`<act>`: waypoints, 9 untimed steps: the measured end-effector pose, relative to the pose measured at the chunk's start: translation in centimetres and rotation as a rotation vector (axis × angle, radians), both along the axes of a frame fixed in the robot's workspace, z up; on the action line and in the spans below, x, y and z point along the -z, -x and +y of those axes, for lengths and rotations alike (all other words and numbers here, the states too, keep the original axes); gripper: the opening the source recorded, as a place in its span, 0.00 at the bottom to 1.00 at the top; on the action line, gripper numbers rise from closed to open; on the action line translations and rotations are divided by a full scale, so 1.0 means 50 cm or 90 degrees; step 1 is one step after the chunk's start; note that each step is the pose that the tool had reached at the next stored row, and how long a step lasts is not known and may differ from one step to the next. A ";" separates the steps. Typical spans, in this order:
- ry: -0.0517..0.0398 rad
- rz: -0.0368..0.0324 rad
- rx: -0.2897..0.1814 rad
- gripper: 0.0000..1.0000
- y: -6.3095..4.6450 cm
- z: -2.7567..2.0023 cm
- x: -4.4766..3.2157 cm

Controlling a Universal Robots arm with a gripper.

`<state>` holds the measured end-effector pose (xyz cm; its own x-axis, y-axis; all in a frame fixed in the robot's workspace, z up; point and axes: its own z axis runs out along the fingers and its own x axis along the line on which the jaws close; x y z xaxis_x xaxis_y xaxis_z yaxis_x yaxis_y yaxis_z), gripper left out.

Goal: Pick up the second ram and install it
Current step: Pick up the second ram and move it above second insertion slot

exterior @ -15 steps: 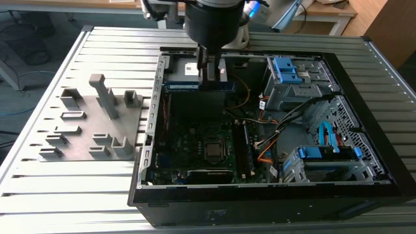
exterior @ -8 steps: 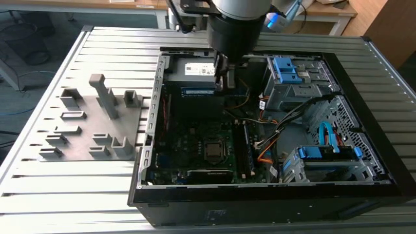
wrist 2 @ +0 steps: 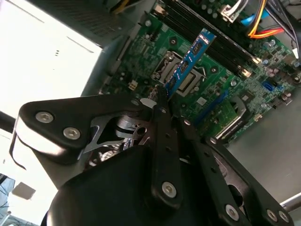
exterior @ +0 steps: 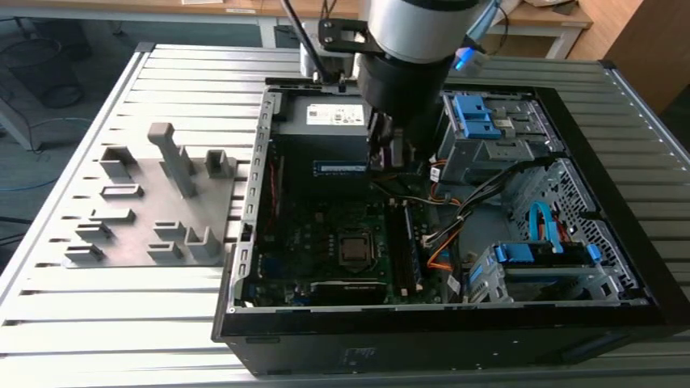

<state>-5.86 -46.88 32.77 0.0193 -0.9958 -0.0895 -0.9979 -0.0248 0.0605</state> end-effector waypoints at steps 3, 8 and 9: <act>-0.0003 0.0001 0.001 0.14 0.000 -0.0140 0.011; -0.0021 0.0000 0.001 0.14 -0.006 -0.0347 0.029; -0.0023 0.0000 0.001 0.14 -0.009 -0.0375 0.033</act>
